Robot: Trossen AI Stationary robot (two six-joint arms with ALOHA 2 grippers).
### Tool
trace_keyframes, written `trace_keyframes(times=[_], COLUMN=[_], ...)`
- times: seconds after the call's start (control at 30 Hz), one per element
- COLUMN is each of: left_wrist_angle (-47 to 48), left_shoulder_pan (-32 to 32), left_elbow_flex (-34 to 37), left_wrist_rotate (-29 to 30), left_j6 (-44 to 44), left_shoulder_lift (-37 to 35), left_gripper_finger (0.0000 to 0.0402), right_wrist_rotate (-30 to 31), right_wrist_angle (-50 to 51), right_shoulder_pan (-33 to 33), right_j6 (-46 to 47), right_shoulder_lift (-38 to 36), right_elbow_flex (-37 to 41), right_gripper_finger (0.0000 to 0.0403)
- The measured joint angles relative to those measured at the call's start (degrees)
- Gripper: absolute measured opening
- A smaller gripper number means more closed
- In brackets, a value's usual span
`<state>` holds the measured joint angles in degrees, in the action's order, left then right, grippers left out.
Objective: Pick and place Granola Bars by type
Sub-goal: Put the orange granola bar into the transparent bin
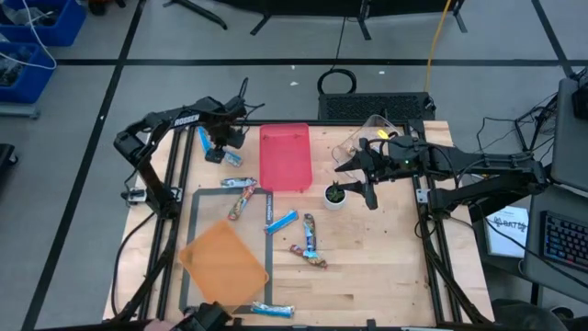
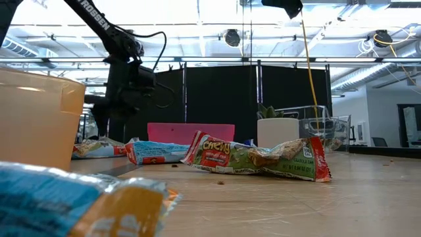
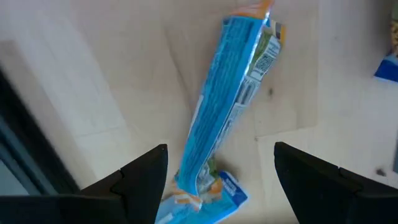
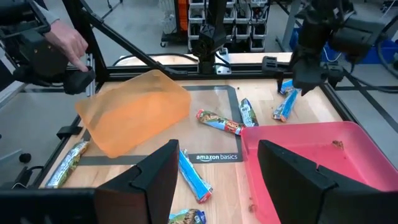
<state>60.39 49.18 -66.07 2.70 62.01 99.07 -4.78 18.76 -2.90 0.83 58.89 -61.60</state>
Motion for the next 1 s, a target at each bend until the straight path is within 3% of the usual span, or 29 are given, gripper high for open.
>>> trace_keyframes(times=[0.4,1.0], left_wrist_angle=[-11.3,-14.3], left_shoulder_pan=[-4.1,-4.1], left_elbow_flex=[6.5,10.1], left_wrist_rotate=[2.0,1.7], left_j6=[-1.9,-1.6], left_shoulder_lift=[0.0,0.0], left_gripper_finger=[0.0294,0.0294], right_wrist_rotate=[0.0,0.0], right_wrist_angle=[0.0,0.0], right_shoulder_pan=[0.0,0.0], right_j6=[-0.2,0.4], right_shoulder_lift=[0.0,0.0], right_elbow_flex=[0.0,0.0], right_gripper_finger=[0.0212,0.0212])
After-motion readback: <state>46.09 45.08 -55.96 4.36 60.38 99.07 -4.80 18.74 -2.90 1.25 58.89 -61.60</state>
